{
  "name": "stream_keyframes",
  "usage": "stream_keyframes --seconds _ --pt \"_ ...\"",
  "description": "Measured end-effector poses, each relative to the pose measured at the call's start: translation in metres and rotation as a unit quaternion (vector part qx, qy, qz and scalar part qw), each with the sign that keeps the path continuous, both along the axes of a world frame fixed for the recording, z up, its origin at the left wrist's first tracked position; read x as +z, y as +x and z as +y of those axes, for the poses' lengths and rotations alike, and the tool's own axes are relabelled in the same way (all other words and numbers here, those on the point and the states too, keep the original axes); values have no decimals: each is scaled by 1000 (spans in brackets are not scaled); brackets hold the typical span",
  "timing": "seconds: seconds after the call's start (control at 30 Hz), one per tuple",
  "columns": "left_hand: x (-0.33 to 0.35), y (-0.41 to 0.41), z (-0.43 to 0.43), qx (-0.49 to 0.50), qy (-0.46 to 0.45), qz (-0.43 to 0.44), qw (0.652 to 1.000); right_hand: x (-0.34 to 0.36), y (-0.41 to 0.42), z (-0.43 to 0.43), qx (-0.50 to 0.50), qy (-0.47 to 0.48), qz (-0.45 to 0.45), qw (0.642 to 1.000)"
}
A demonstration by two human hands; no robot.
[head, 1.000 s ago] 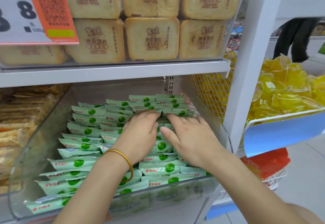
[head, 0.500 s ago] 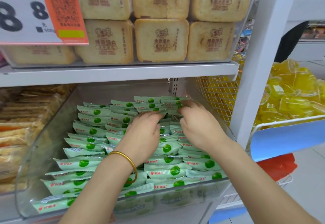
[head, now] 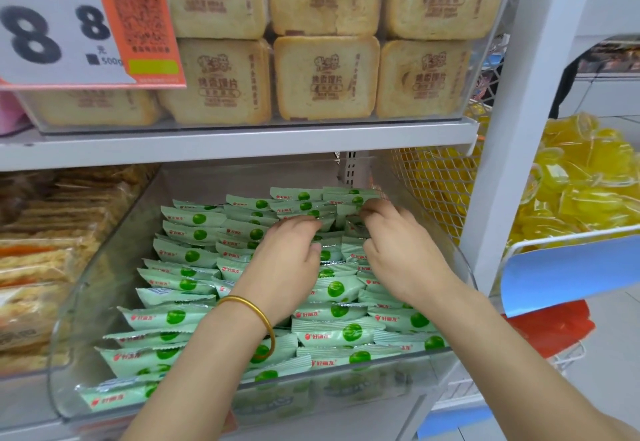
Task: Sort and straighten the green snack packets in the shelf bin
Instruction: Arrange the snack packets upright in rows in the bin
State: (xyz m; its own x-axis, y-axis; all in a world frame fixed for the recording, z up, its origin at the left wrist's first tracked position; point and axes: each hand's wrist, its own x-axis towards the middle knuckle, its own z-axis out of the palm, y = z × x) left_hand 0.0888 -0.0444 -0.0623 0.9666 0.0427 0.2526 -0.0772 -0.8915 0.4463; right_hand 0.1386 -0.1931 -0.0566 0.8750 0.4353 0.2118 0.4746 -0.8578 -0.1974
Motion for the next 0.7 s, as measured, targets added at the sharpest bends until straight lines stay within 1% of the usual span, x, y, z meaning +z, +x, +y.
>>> stream_keyframes --seconds 0.13,0.23,0.33,0.4,0.5,0.57,0.63,0.7 --pt "3 -1 -1 6 -33 -32 999 4 -7 -4 18 8 -131 991" --pt "7 -3 -1 16 -110 -75 991 12 -12 -11 71 27 -184 980" --pt "13 -8 -1 -1 -225 -108 968 18 -19 -13 135 56 -195 970" --pt "13 -8 1 -16 -265 -122 956 20 -23 -12 165 75 -199 963" --pt "14 -9 5 -1 -261 -170 950 20 -26 -10 212 106 -197 951" --pt "16 -12 7 17 -277 -202 939 19 -25 -10 234 152 -182 943" --pt "19 -16 10 37 -288 -221 931 18 -24 -10 230 212 -168 935" --pt "22 -22 12 65 -291 -237 925 17 -22 -11 197 261 -169 930"
